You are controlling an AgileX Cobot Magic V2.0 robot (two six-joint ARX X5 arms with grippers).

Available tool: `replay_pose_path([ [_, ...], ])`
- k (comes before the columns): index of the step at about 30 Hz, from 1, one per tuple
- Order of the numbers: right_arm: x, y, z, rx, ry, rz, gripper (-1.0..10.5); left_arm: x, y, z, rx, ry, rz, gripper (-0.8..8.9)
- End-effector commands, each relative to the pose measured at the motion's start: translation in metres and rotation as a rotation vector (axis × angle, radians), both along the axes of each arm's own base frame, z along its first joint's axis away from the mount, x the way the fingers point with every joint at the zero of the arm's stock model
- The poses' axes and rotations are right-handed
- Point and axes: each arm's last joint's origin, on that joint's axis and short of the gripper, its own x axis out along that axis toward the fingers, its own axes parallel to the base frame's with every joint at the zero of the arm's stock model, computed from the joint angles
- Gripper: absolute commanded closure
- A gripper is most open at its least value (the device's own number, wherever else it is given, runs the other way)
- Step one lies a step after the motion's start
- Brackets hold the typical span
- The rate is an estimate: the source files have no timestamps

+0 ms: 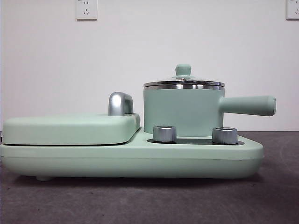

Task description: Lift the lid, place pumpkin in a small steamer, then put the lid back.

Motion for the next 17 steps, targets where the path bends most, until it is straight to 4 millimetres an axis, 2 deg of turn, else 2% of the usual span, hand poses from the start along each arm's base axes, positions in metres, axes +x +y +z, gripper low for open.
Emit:
replay_pose_path([
  [1, 0.001, -0.0001, -0.002, -0.023, -0.016, -0.006, 9.3, 0.0007, 0.0001, -0.0066, 0.012, 0.022, -0.001, 8.04],
  [7, 0.0013, 0.0006, -0.0033, -0.045, -0.01, -0.081, 9.3, 0.0007, 0.0001, -0.0065, 0.012, 0.022, -0.001, 8.04],
  [17, 0.0015, 0.0048, -0.0021, -0.048, -0.025, -0.043, 9.3, 0.0007, 0.0001, -0.0065, 0.012, 0.021, -0.001, 8.04],
])
